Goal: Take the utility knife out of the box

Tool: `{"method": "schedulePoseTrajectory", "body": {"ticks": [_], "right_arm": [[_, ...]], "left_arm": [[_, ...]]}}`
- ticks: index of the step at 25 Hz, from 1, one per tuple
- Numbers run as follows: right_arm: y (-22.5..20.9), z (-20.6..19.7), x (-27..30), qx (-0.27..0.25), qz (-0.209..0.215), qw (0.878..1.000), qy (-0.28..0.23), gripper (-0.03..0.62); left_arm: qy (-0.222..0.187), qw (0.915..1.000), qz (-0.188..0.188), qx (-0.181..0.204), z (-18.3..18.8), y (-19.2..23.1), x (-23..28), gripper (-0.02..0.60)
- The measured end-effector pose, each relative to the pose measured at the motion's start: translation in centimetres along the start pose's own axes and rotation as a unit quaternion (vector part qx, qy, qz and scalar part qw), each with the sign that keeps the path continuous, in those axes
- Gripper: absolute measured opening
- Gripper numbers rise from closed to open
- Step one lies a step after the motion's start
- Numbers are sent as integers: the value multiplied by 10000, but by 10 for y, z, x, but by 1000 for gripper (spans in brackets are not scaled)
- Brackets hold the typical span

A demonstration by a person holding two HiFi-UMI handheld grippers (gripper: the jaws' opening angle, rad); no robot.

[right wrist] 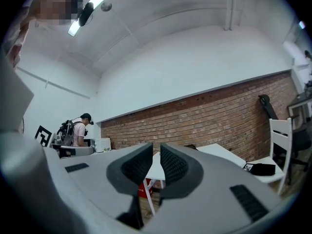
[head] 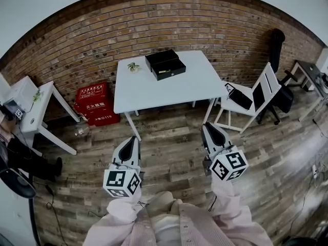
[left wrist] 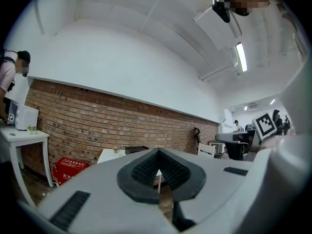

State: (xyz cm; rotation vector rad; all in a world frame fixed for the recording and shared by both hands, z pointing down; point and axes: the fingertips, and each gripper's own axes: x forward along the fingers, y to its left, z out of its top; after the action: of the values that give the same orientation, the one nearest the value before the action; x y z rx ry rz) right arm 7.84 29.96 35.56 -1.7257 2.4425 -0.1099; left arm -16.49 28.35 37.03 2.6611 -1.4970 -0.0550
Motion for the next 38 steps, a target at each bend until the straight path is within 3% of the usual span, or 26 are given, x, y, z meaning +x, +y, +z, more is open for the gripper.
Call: {"method": "schedulePoseTrajectory", "body": {"ticks": [14,38], "right_arm": [[-24,-16,32,-150,15,9996,218,120],[-122,-43,230,189,-153,9982,556,146]], "left_arm": [[125,9998,68,-132,-15,13,39,-8],[433,9986,28,-311,-20,110,238,-8]]}}
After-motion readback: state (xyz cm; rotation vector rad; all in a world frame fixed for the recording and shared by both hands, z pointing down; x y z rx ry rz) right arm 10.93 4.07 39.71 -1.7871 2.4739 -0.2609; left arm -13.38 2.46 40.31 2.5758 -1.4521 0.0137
